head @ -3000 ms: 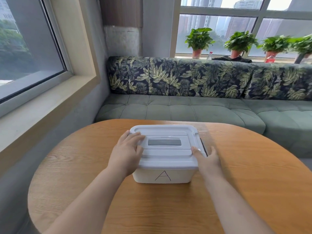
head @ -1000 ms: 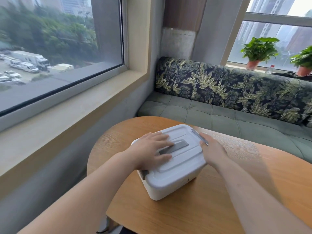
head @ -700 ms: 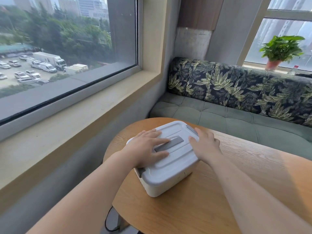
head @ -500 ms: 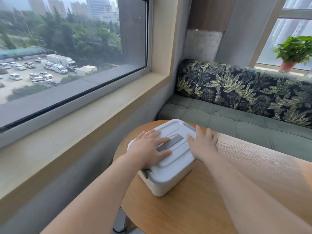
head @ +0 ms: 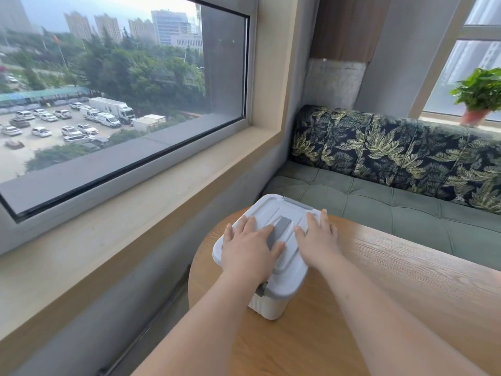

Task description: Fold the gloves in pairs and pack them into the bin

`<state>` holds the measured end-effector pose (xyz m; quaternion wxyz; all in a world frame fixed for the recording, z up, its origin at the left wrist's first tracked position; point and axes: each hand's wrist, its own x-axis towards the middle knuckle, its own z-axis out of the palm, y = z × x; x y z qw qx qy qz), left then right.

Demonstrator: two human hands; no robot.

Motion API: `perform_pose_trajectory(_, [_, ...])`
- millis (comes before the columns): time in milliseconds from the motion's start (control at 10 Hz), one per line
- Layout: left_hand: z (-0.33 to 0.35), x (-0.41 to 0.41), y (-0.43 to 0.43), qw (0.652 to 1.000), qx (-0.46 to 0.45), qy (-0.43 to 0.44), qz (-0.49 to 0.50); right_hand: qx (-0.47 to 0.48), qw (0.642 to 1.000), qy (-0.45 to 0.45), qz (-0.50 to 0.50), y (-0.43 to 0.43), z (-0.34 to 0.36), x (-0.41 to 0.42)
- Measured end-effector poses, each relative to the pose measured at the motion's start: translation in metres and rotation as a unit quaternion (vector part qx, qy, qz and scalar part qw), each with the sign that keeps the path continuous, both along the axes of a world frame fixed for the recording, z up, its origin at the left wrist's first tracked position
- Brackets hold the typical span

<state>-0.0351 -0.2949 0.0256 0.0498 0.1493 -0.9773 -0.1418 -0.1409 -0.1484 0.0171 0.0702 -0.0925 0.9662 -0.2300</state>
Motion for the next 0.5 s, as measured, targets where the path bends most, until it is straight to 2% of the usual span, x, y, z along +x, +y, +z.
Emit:
perform_pose_trajectory(300, [0.000, -0.006, 0.008, 1.000, -0.014, 0.001, 0.018, 0.008, 0.999, -0.008, 0.034, 0.005, 0.008, 0.014])
perform_pose_trajectory(400, [0.008, -0.010, 0.013, 1.000, 0.000, 0.013, 0.021, 0.015, 0.998, 0.011, 0.055, 0.009, 0.012, 0.007])
perform_pose_trajectory(500, [0.026, -0.019, 0.017, 0.997, 0.068, 0.037, 0.009, -0.004, 0.997, 0.035, 0.069, 0.014, 0.024, 0.000])
